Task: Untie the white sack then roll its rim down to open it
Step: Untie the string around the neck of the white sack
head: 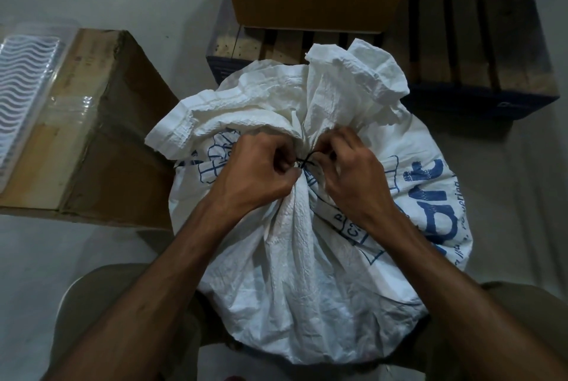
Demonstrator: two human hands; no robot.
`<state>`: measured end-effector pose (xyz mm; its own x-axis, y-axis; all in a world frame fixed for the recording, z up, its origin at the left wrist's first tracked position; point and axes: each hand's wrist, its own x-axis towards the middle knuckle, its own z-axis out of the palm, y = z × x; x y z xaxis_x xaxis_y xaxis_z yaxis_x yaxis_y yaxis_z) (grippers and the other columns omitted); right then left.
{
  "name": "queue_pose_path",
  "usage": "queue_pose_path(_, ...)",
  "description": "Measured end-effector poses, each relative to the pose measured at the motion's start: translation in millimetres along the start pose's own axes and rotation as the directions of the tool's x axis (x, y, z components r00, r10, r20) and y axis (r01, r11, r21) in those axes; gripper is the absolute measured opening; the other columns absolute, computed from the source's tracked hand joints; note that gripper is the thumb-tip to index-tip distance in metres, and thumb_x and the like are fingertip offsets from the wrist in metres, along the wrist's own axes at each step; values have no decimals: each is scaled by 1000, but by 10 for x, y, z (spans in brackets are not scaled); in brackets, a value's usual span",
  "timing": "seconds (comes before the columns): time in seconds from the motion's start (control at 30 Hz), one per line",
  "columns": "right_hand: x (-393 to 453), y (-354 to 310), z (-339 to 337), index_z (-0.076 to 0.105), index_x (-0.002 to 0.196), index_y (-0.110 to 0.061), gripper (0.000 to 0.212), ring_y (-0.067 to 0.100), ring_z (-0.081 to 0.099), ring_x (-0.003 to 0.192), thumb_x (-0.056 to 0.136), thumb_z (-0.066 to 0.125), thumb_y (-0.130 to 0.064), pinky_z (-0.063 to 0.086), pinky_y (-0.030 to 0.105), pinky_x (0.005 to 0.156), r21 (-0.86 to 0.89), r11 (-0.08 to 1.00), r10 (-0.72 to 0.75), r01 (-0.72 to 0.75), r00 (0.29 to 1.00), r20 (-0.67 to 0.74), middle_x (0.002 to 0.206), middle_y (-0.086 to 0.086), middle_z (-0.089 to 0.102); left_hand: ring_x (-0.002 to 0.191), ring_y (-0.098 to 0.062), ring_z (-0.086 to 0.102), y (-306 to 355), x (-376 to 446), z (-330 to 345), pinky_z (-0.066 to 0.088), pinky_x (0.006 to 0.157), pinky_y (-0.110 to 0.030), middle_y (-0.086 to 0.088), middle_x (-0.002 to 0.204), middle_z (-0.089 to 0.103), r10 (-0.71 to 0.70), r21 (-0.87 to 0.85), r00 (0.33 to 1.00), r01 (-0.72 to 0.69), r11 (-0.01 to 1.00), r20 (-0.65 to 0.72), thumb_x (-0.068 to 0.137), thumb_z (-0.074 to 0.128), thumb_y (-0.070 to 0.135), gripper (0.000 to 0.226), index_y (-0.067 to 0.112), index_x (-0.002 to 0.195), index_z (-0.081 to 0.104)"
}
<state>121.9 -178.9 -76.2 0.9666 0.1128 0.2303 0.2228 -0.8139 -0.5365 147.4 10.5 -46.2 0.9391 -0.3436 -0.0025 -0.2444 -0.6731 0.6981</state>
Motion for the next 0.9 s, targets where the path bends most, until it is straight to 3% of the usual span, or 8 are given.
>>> queue_pose_path(0.17,-9,-13,19,63,110,-16,13,22,65,86,99,63,-24,55,41,63,-7,1000,15,-15,1000,2,122,-4,58,61,-2,67,22,5,68,62,66,-31,10,65,70,-167,16,985,168,986,-49,68,75,15,10,19,77,76)
queue_pose_path(0.27,-25,-40,17,63,107,-14,12,28,65,84,98,63,-22,54,41,59,-46,999,-2,3,1000,13,121,-1,58,59,-9,67,50,12,95,61,62,-34,5,63,69,-204,54,977,207,977,-59,63,72,19,9,18,72,73)
queue_pose_path(0.47,-42,-7,2,61,106,-17,11,21,62,84,98,64,-24,54,42,63,-25,999,24,-23,1000,5,117,-4,58,62,-8,67,72,22,47,61,63,-35,5,67,71,-191,19,981,191,981,16,69,72,18,5,17,74,73)
queue_pose_path(0.6,-55,-35,-14,62,106,-17,15,20,63,83,98,64,-30,55,42,63,-33,999,35,-34,999,17,115,-5,59,58,-6,66,60,-2,106,60,62,-32,6,62,70,-157,43,985,160,986,-65,74,72,29,12,17,71,73)
queue_pose_path(0.9,-68,-113,-43,65,107,-22,16,18,63,79,97,64,-34,54,39,63,5,1000,29,-29,998,54,114,-8,61,51,-18,55,137,-52,145,50,53,-36,0,52,55,-87,141,994,95,985,-59,68,67,21,14,14,61,57)
